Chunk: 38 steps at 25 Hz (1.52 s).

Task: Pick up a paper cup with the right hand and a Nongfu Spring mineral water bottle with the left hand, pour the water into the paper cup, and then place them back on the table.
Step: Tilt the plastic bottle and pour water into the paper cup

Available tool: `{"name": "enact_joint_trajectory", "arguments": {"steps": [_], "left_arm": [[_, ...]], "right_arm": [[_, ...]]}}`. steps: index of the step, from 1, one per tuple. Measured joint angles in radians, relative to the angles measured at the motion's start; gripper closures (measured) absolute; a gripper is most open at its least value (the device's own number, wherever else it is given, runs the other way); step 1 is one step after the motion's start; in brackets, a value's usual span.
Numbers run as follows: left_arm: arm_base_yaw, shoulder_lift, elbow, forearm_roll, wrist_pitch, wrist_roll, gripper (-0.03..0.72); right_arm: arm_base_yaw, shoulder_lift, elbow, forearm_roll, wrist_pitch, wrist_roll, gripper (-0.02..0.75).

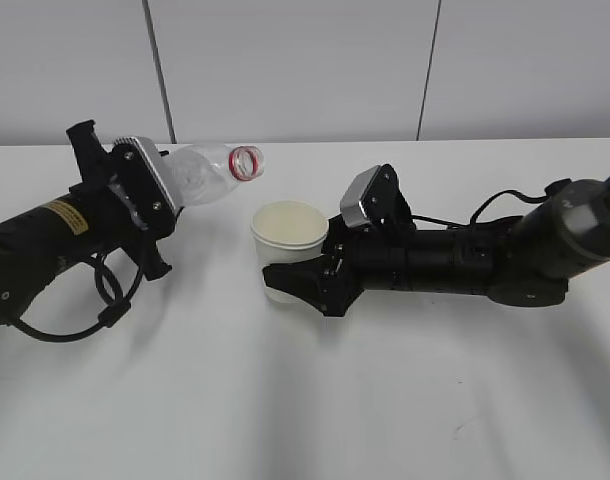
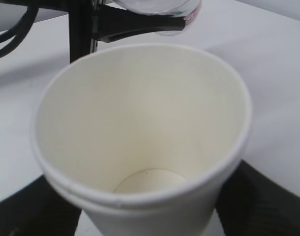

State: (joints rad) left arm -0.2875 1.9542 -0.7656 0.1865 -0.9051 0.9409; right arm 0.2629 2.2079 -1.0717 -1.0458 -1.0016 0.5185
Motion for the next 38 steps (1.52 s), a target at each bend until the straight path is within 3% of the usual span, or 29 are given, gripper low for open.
{"name": "enact_joint_trajectory", "arguments": {"steps": [19, 38], "left_arm": [[0.0, 0.0, 0.0, -0.09, -0.065, 0.287, 0.324], [0.0, 0.0, -0.013, -0.107, -0.087, 0.427, 0.324]], "right_arm": [[0.0, 0.0, 0.0, -0.011, 0.0, 0.002, 0.177], [0.0, 0.0, 0.0, -0.031, 0.0, 0.004, 0.177]]}}
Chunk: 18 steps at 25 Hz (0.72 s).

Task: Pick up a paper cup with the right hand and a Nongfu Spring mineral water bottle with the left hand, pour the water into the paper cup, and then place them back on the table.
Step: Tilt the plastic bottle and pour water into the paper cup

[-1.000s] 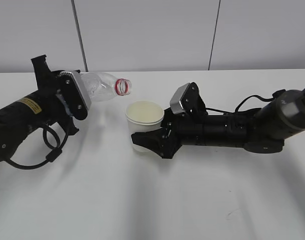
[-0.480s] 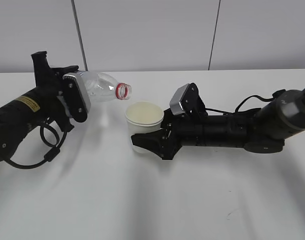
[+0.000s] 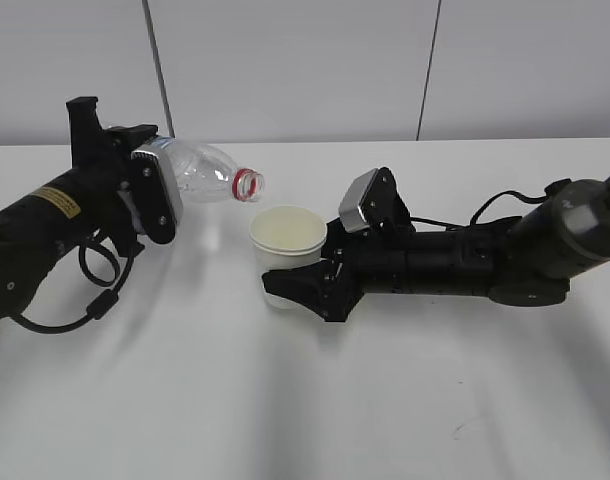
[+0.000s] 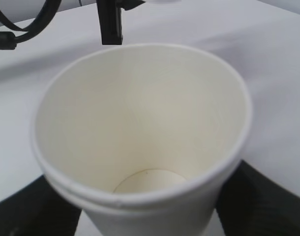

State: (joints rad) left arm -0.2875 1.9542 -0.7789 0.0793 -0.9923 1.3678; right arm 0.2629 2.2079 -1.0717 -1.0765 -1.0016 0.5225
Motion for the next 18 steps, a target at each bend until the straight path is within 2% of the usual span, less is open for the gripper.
{"name": "enact_joint_trajectory", "arguments": {"steps": [18], "left_arm": [[0.0, 0.0, 0.0, 0.001, -0.045, 0.043, 0.326]], "right_arm": [[0.0, 0.0, 0.0, -0.006, 0.022, 0.0, 0.177]]}}
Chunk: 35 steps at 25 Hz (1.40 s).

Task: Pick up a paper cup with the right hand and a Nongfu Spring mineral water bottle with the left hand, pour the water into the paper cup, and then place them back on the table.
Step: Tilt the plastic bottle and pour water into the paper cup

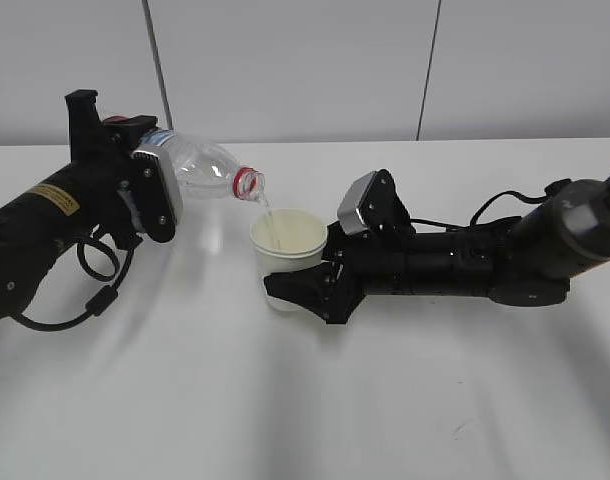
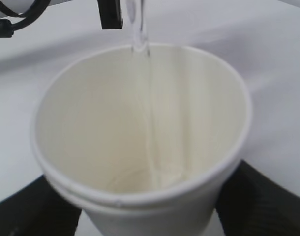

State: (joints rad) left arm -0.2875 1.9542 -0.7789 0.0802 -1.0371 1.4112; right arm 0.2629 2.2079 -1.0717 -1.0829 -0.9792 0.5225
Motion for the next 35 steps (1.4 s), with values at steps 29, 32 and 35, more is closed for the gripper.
{"name": "enact_joint_trajectory", "arguments": {"steps": [29, 32, 35], "left_arm": [[0.0, 0.0, 0.0, 0.002, -0.048, 0.053, 0.326], [0.0, 0.0, 0.0, 0.002, -0.049, 0.053, 0.326], [0.0, 0.0, 0.0, 0.002, -0.049, 0.053, 0.326]], "right_arm": [[0.0, 0.0, 0.0, -0.008, 0.002, 0.0, 0.177], [0.0, 0.0, 0.0, -0.008, 0.004, 0.0, 0.177], [0.0, 0.0, 0.0, -0.008, 0.004, 0.0, 0.177]]}}
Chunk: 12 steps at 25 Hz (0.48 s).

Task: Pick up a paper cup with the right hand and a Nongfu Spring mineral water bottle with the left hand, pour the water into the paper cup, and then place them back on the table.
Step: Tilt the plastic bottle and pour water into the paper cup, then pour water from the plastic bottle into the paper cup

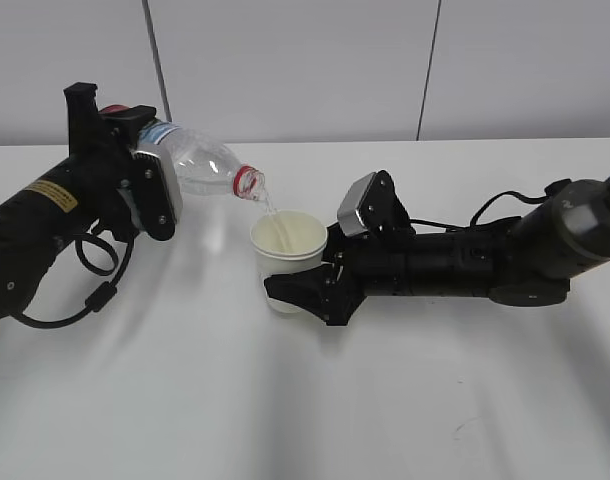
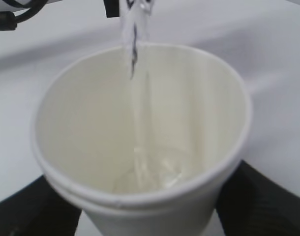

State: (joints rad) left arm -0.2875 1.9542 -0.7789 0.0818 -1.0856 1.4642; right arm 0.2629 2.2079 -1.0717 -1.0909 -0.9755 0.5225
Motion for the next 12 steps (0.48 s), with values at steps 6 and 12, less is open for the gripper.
{"name": "enact_joint_trajectory", "arguments": {"steps": [6, 12], "left_arm": [[0.0, 0.0, 0.0, 0.0, 0.0, 0.001, 0.326], [0.0, 0.0, 0.0, 0.0, 0.0, 0.002, 0.326]], "right_arm": [[0.0, 0.0, 0.0, 0.0, 0.0, 0.0, 0.177], [0.0, 0.0, 0.0, 0.0, 0.0, 0.0, 0.177]]}}
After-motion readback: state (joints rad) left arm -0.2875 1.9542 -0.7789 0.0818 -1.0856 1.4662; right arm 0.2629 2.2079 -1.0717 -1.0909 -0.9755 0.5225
